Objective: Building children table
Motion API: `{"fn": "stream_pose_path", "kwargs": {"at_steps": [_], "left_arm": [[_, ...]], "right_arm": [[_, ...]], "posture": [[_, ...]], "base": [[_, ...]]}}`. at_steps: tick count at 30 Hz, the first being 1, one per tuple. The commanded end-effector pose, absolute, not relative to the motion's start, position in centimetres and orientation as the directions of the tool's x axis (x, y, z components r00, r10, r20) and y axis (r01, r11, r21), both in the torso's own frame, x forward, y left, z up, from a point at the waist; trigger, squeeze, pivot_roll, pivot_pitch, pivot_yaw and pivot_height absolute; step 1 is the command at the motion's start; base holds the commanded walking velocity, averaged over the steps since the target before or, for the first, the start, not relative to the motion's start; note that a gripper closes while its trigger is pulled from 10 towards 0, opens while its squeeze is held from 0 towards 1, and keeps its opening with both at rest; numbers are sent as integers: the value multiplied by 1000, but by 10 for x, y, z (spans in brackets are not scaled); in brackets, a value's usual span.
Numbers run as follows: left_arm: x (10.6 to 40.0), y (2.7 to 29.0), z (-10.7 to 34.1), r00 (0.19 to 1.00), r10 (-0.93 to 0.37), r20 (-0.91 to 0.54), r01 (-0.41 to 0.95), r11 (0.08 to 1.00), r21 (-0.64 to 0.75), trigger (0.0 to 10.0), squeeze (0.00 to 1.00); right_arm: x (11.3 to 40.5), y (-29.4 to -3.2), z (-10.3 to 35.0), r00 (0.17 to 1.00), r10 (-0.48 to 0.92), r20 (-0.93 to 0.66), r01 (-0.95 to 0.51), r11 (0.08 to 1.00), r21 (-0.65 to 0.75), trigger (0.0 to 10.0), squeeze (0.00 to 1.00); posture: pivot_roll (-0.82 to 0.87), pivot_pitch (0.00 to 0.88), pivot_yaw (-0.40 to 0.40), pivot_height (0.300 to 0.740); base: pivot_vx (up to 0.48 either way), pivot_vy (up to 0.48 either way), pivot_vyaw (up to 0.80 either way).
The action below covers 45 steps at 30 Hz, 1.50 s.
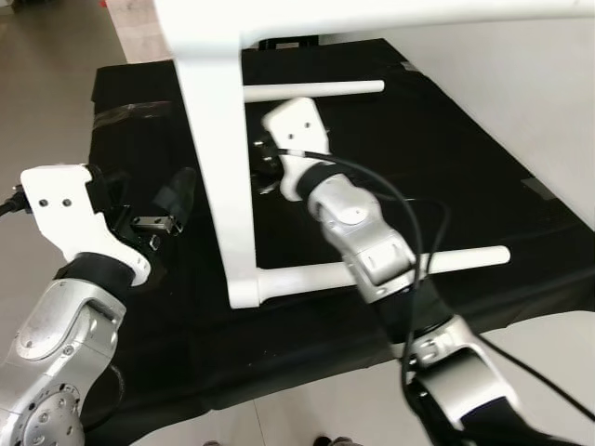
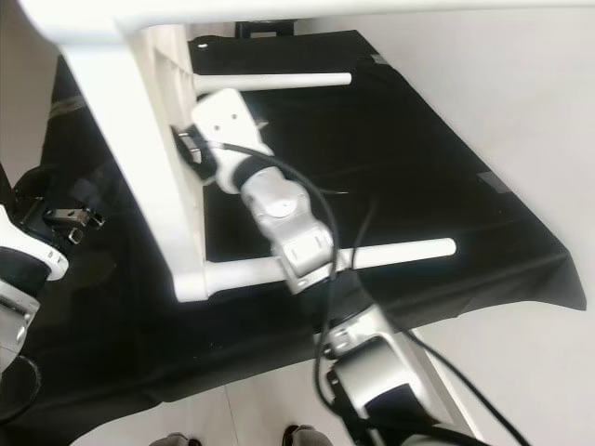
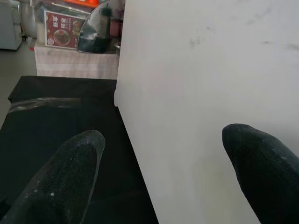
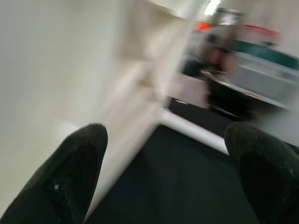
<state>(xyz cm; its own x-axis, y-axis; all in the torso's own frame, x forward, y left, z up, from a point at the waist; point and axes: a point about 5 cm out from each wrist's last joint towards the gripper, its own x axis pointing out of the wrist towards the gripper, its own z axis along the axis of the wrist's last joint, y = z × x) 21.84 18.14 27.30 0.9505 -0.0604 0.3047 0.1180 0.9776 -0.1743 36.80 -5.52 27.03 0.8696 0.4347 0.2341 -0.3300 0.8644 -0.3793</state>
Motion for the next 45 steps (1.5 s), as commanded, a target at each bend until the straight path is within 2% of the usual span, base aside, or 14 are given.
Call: {"fn": "stream_pose_path", "kwargs": {"at_steps": [1,2,3,4,7,11,13,16,20,28,30,35,40,45], "left_arm": [[215,175,276,939,-100,328,161,973,-165,10000,0],[214,169,275,936,-134,325,192,970,-152,10000,0],[214,169,275,936,-134,325,192,970,-152,10000,0],[212,164,273,935,-154,321,208,967,-143,10000,0],[210,159,269,933,-175,314,226,965,-135,10000,0],[208,156,270,927,-197,321,252,957,-141,10000,0],[204,149,269,914,-251,320,309,940,-146,10000,0],[181,126,252,848,-473,238,514,844,-155,10000,0],[171,123,240,834,-522,177,549,817,-176,10000,0],[164,132,214,886,-462,45,462,867,-186,10000,0],[173,125,204,902,-431,8,424,885,-193,10000,0],[196,105,200,886,-463,37,459,861,-221,10000,0],[209,105,197,905,-423,34,422,888,-182,10000,0],[227,122,194,974,-221,44,224,970,-91,10000,0]], "right_arm": [[371,-63,265,892,398,213,-302,877,-373,10000,0],[376,-81,260,919,347,189,-254,886,-389,10000,0],[376,-81,260,919,347,189,-254,886,-389,10000,0],[379,-100,256,939,301,165,-214,889,-405,10000,0],[380,-127,249,964,235,129,-157,884,-440,10000,0],[377,-140,245,972,208,114,-135,879,-457,10000,0],[374,-148,242,975,197,102,-130,881,-456,10000,0],[361,-167,227,975,215,61,-168,883,-438,10000,0],[353,-173,218,972,234,32,-200,886,-419,10000,0],[339,-178,207,963,271,10,-242,877,-415,10000,0],[340,-179,210,963,266,28,-228,869,-440,10000,0],[345,-179,224,963,259,70,-200,867,-456,10000,0],[346,-177,227,961,267,78,-203,866,-457,10000,0],[339,-168,220,944,324,62,-265,858,-440,10000,0]], "posture": [[60,87,-63,740],[56,89,-57,740],[56,89,-57,740],[55,90,-54,740],[54,89,-53,740],[55,87,-50,740],[51,87,-45,740],[41,87,-35,740],[38,87,-31,740],[36,73,-17,740],[33,65,-19,740],[23,51,-19,740],[12,43,-16,740],[19,38,-14,740]], "base": [[0,0,0],[0,0,0],[0,0,0],[0,0,0],[0,0,0],[0,0,0],[0,0,0],[0,0,0],[0,0,0],[0,0,0],[0,0,0],[0,0,0],[0,-373,0],[0,-424,0]]}}
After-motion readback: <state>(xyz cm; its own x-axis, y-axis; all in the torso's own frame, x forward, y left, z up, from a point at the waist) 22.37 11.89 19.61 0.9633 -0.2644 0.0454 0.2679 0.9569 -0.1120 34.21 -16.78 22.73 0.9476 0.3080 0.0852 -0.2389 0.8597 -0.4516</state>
